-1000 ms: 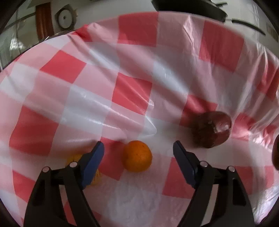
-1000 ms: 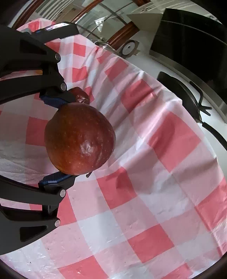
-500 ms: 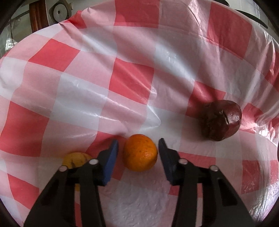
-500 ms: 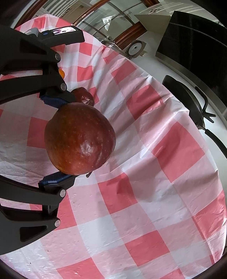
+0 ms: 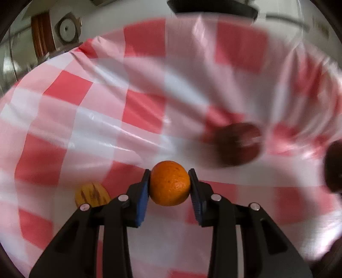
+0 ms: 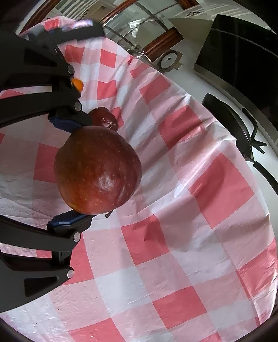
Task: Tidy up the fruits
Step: 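Carry the orange and red apple into the white box and open both tools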
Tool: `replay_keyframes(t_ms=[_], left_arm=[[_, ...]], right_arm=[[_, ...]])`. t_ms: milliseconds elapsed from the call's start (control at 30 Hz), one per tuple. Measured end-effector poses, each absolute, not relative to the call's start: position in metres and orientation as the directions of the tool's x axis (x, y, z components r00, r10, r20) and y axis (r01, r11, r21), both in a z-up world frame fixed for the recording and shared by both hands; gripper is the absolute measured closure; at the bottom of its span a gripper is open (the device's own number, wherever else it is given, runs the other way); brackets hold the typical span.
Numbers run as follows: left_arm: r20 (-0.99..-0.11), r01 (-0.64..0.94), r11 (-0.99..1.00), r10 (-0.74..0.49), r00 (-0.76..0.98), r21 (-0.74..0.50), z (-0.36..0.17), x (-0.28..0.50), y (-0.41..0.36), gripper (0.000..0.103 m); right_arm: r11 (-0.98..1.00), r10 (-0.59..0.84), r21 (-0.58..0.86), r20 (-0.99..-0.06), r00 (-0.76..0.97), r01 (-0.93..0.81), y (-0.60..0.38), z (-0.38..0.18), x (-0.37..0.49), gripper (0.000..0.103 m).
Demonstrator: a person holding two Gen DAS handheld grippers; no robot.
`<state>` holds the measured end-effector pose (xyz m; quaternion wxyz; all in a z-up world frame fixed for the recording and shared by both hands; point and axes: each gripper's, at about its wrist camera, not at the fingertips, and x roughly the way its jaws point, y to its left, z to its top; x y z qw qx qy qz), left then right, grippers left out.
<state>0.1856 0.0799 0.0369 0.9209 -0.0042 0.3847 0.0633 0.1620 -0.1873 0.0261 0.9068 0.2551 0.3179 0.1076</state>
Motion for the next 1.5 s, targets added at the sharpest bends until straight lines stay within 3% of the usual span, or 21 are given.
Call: replay_keyframes(t_ms=[200,300,500,667,1000,1133,1500], left_arm=[[-0.627,-0.055,0.992,-0.026,0.779,-0.11,0.047,0.089,0.061,0.068],[-0.57,-0.061,0.987,-0.036,0.821,-0.151,0.054,0.049,0.056,0.068],[-0.551,-0.036,0.968,-0.111,0.827,-0.248,0.055,0.042,0.066,0.067],[-0.545,-0.072,0.977,-0.05,0.837,-0.2,0.052,0.05,0.071,0.067],[-0.619,-0.178,0.946,-0.029,0.785,-0.271,0.038,0.062,0.103,0.067],[-0.627,-0.2,0.943,-0.011,0.779,-0.264,0.04,0.06,0.107,0.067],[-0.578,-0.222,0.935,0.022,0.816,-0.277,0.05,-0.024,0.123,0.067]], right_arm=[[0.84,0.361,0.542,-0.52,0.774,-0.027,-0.188,0.025,0.163,0.042],[0.847,0.355,0.53,-0.522,0.776,-0.031,-0.185,0.025,0.162,0.042],[0.864,0.341,0.502,-0.517,0.785,-0.045,-0.178,0.028,0.158,0.042],[0.862,0.348,0.505,-0.511,0.786,-0.053,-0.178,0.027,0.159,0.042],[0.849,0.338,0.525,-0.452,0.825,-0.06,-0.177,0.036,0.129,0.042],[0.865,0.34,0.497,-0.471,0.814,-0.074,-0.157,0.037,0.09,0.042],[0.853,0.433,0.487,-0.464,0.773,-0.186,-0.118,0.048,-0.017,0.042]])
